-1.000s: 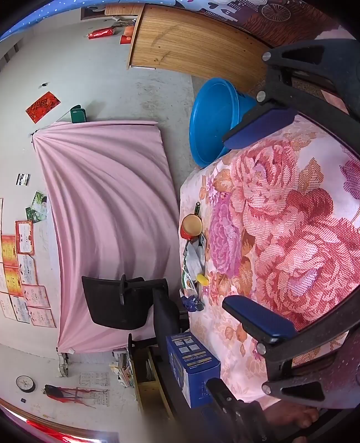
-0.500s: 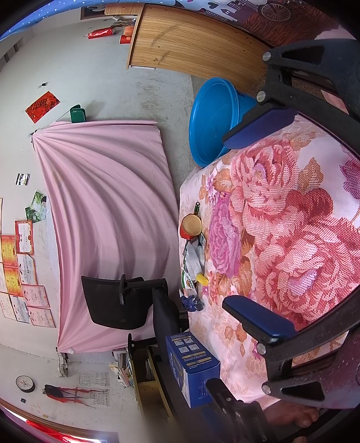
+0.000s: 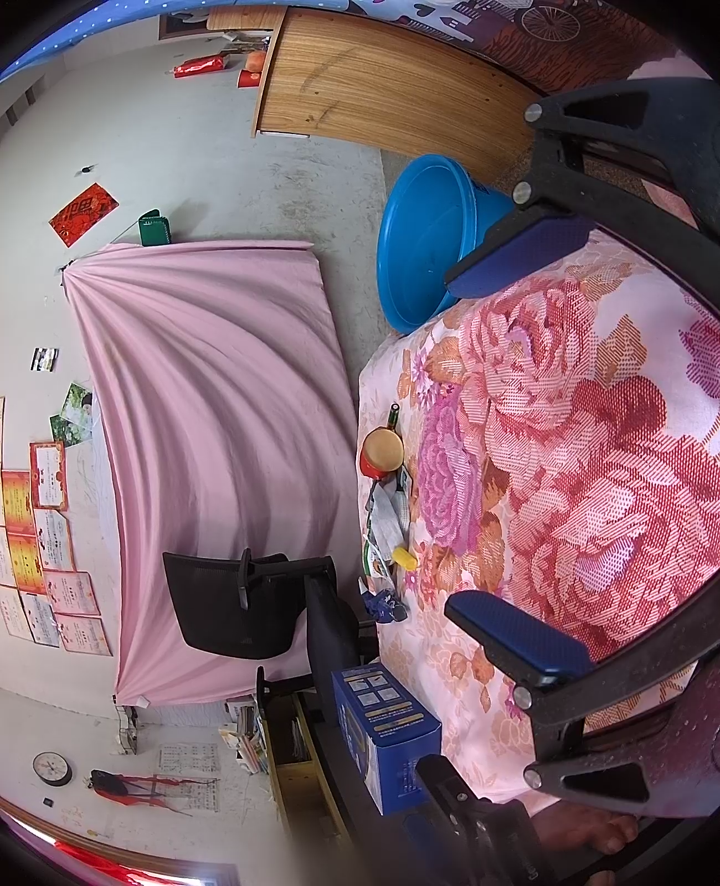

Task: Collect trash

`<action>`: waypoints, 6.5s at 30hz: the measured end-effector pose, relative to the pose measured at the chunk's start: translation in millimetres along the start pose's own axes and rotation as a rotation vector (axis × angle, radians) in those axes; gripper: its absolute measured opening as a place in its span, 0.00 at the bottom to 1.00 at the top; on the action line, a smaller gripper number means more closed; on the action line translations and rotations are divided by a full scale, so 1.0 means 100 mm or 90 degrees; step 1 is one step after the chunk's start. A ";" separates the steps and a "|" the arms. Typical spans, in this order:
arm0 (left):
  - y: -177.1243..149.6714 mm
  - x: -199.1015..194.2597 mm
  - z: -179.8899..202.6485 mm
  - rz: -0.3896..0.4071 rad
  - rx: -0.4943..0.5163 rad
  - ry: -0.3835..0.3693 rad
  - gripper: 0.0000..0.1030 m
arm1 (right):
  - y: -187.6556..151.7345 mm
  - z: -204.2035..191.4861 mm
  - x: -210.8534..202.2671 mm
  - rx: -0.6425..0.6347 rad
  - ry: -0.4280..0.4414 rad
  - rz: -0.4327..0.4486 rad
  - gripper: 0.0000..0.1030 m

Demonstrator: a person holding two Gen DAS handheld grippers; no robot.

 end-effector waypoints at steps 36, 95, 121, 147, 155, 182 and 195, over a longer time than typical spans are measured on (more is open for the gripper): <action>-0.02 0.03 0.00 -0.003 0.000 0.001 0.98 | -0.01 -0.01 0.01 0.000 0.000 -0.003 1.00; 1.33 1.16 0.03 0.059 -0.029 0.021 0.98 | 1.48 0.15 1.05 -0.103 0.039 0.154 1.00; 0.48 2.45 -0.23 -0.322 -0.100 -0.027 0.51 | 0.66 -0.16 2.45 -0.030 0.228 -0.271 0.62; 0.46 2.39 -0.39 -0.358 -0.175 -0.076 0.13 | 0.54 -0.16 2.63 0.046 0.278 -0.336 0.69; 0.47 2.21 -0.36 -0.332 -0.181 -0.068 0.12 | 0.49 -0.22 2.66 0.036 0.276 -0.358 0.50; 0.78 1.41 0.39 -0.097 -0.095 -0.080 0.11 | 1.08 0.19 1.58 0.035 0.251 -0.023 0.25; 0.66 1.56 0.73 -0.122 -0.067 -0.100 0.11 | 1.04 0.38 1.71 0.028 0.216 -0.053 0.25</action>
Point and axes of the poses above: each gripper's, at about its wrist camera, not at the fingertips, and x roughly the way its jaws point, z to its right, y to its top, the point moved 2 cm from there along x, roughly the way its jaws point, and after that the axes turned 1 degree about -x, right-handed, at the moved point
